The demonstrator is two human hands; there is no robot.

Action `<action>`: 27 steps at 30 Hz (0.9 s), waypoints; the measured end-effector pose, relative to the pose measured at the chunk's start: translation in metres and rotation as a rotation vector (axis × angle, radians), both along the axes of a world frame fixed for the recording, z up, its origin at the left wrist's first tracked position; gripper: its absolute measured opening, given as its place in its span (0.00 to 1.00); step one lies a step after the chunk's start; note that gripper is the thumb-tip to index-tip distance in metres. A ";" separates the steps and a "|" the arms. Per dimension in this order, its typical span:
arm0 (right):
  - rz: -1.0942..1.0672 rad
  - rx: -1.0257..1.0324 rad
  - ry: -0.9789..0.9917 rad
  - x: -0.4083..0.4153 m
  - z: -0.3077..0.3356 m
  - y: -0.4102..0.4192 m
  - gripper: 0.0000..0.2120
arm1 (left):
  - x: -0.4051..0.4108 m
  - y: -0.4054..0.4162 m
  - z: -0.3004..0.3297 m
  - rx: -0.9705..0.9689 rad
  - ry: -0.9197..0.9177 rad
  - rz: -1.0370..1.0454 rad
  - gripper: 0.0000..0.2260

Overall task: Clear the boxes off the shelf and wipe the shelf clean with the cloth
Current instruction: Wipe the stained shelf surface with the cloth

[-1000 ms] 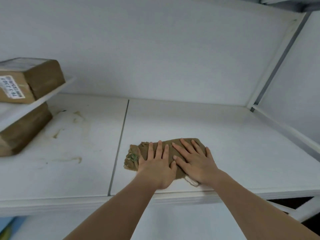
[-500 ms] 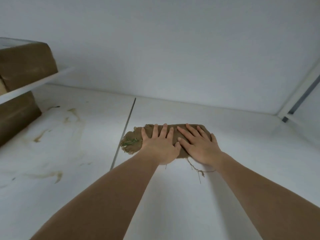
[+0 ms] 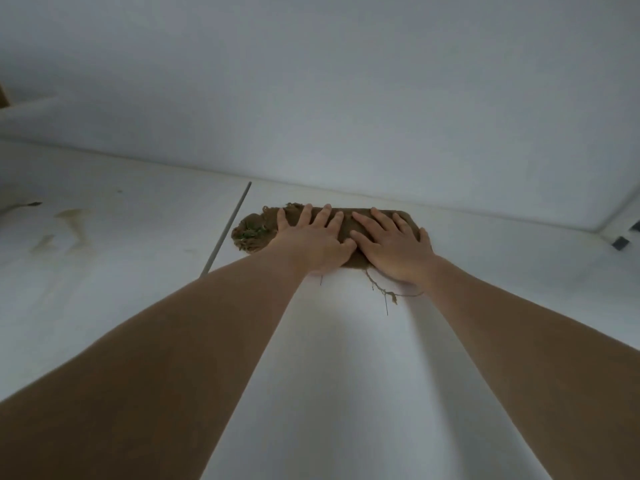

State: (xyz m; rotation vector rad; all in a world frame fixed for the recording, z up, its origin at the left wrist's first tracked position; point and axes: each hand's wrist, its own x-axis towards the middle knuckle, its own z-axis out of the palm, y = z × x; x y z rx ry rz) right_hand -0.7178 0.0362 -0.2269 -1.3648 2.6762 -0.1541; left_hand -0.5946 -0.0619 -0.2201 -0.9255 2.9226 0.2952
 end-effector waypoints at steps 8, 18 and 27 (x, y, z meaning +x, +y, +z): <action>0.011 -0.005 0.016 -0.027 0.001 -0.031 0.25 | -0.028 -0.032 -0.002 0.001 0.005 0.013 0.28; -0.070 0.067 -0.012 -0.006 0.009 -0.072 0.28 | -0.023 -0.081 -0.001 -0.040 -0.011 -0.039 0.26; 0.033 0.077 -0.030 0.023 0.010 -0.078 0.26 | 0.018 -0.084 0.000 -0.062 -0.064 0.029 0.28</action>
